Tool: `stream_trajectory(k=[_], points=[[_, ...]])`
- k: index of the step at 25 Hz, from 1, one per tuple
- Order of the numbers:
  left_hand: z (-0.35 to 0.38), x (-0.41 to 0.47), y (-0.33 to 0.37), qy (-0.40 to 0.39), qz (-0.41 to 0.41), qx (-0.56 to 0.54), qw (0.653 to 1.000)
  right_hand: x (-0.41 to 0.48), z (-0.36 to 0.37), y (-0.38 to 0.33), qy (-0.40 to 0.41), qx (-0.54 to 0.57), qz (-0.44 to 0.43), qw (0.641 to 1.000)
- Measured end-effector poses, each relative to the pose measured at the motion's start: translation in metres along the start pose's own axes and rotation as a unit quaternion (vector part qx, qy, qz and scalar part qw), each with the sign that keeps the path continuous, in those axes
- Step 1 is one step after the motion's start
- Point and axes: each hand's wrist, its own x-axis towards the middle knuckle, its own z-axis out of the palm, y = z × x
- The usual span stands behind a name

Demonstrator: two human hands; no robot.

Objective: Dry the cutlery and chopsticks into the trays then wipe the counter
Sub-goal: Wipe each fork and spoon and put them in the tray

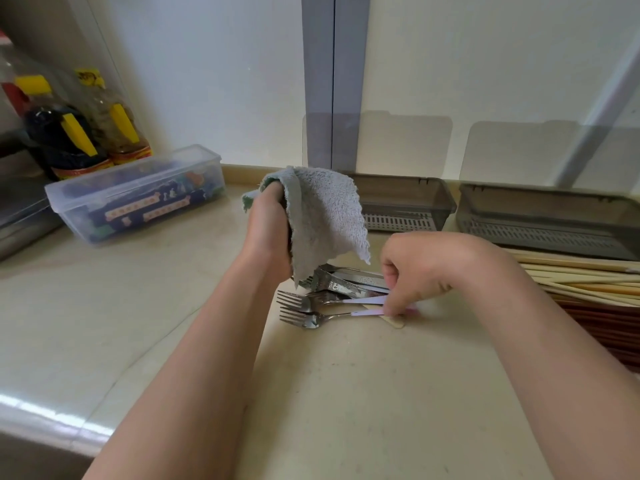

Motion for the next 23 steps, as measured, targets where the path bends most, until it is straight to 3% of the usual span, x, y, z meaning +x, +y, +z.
stream_trajectory(k=[3, 8, 14, 23], points=[[-0.001, 0.005, -0.004, 0.0, -0.001, 0.016, 1.0, 0.007, 0.004, 0.0, -0.033, -0.034, 0.032, 0.998], [0.0, 0.007, -0.007, -0.01, -0.007, 0.036, 0.999, 0.012, 0.001, 0.006, -0.054, 0.009, 0.037, 0.998], [0.003, 0.005, -0.007, -0.01, -0.02, 0.051, 0.998, 0.011, -0.009, 0.022, -0.012, 0.101, -0.002, 0.995], [0.003, 0.006, -0.008, -0.011, -0.029, 0.058, 0.998, 0.025, 0.003, 0.01, -0.035, 0.052, -0.055, 0.996]])
